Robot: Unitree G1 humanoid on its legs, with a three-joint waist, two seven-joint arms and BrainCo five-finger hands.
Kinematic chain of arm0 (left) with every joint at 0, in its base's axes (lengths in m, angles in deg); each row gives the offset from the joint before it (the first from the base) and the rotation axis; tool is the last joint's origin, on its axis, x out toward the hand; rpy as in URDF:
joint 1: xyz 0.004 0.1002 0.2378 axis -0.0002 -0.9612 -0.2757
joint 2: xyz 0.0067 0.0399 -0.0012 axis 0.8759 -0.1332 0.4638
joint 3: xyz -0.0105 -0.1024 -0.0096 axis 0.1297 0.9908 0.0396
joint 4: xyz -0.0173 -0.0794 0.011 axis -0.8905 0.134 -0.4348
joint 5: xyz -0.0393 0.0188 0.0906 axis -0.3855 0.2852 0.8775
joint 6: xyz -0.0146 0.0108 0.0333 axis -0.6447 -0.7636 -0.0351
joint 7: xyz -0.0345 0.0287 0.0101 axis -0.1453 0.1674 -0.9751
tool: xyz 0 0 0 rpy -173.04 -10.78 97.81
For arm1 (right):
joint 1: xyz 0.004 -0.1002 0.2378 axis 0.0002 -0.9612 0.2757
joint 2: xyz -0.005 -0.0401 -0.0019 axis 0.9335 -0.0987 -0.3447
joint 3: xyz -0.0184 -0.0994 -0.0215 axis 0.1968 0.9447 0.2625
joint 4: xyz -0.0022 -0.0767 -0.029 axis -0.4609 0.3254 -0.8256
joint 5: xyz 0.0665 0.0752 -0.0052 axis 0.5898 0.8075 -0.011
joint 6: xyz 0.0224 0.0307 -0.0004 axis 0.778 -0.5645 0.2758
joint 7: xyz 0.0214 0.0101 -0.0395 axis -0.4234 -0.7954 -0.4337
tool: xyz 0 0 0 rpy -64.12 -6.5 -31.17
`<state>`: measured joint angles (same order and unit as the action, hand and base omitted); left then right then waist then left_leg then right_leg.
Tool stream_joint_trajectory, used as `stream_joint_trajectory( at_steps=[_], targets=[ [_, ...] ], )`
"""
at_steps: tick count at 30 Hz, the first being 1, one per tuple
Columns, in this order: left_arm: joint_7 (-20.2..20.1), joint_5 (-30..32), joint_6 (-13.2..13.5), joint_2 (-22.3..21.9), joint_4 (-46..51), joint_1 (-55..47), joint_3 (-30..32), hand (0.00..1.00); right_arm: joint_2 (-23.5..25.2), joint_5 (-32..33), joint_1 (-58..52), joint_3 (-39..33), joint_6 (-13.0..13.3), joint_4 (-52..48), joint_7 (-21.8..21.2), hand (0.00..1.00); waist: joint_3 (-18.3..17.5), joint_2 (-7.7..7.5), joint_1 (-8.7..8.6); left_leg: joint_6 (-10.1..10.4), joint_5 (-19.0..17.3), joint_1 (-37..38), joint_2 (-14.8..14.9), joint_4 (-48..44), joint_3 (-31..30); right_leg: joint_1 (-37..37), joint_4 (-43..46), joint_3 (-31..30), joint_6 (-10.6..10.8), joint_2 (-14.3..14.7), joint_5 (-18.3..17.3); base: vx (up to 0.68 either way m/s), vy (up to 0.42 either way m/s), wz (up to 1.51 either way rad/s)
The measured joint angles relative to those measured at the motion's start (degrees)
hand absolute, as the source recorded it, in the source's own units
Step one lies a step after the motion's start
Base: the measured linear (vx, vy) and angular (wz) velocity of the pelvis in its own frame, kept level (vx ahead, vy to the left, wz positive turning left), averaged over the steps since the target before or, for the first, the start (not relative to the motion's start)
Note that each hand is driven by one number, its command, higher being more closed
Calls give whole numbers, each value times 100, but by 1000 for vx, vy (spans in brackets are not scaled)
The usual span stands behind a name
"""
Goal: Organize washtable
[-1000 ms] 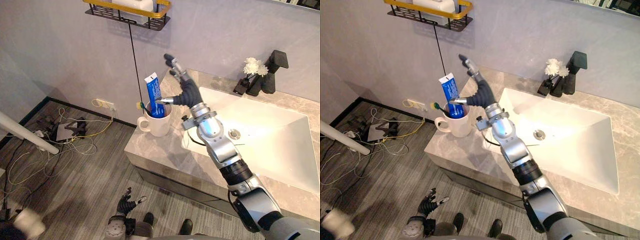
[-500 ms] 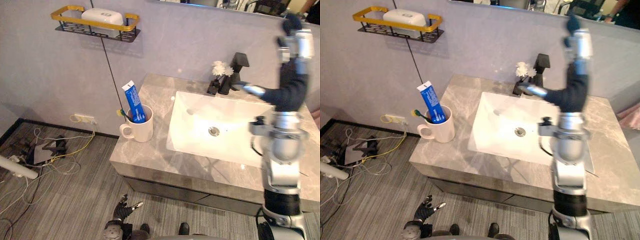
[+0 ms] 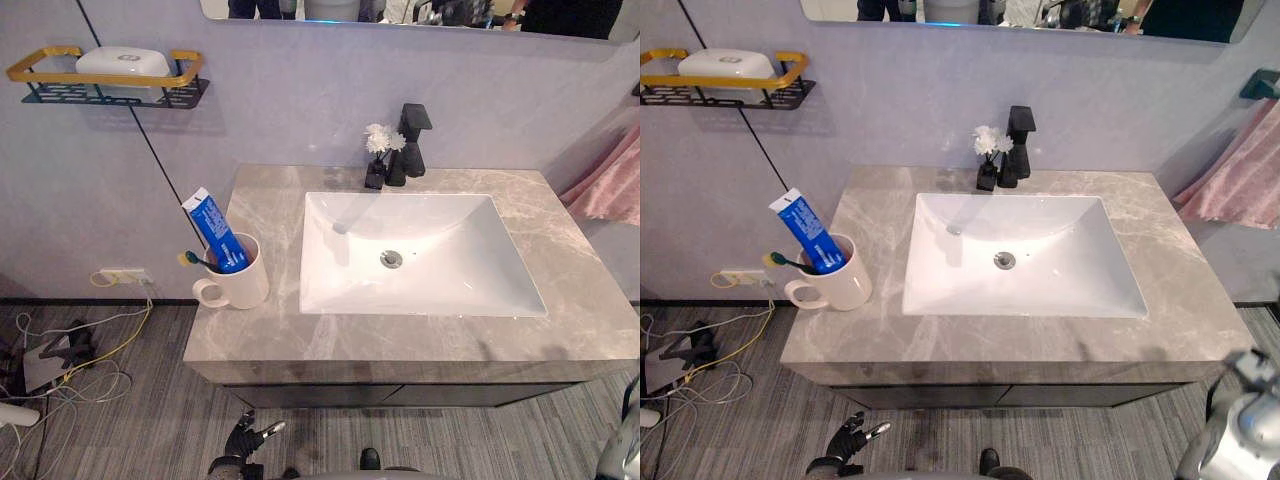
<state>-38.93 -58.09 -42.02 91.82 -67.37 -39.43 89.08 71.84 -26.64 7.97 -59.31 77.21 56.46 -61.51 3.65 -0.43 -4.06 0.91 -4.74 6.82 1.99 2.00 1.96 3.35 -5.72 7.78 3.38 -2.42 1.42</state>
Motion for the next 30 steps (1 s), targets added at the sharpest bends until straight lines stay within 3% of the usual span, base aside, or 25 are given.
stream_joint_trajectory(
  at_steps=[3, 8, 11, 17, 30],
  targets=[
    [11, -121, -2, -225, 67, -60, 204, 0, 416, 214, -466, 236, -99, 251, 89, 0, -117, 124, -2, -11, -49, 38, 33, -48, 155, -72, 230, -23, -19, 1, -153, 50, 5, -11],
    [78, -371, -66, -270, 142, -84, 319, 0, 491, 516, -712, 966, -322, 1416, -222, 0, -138, 83, 48, 120, -270, 198, 172, -330, 461, -57, 817, 319, -21, -55, -632, 8, -1, -1],
    [114, -449, -74, -281, 167, -73, 340, 0, 488, 555, -705, 1259, -516, 2574, -612, 0, -147, 78, 180, 146, -295, 190, 221, -416, 627, -39, 874, 325, -29, -34, -623, 10, -23, 1],
    [113, -447, -61, -259, 28, -85, 327, 0, 431, 327, -705, 1574, -890, 4255, -1198, 0, -131, 114, 177, 247, -359, 318, 237, -423, 623, 146, 836, 331, -40, -12, -615, 24, -8, 3],
    [114, -311, 20, -32, -201, 93, -89, 0, 206, -672, -358, 2607, -976, 5361, -1561, 0, 79, 58, 213, 241, -355, 362, 154, -391, 272, 542, 301, 623, -22, -17, -354, -27, -1, 10]
  ],
)
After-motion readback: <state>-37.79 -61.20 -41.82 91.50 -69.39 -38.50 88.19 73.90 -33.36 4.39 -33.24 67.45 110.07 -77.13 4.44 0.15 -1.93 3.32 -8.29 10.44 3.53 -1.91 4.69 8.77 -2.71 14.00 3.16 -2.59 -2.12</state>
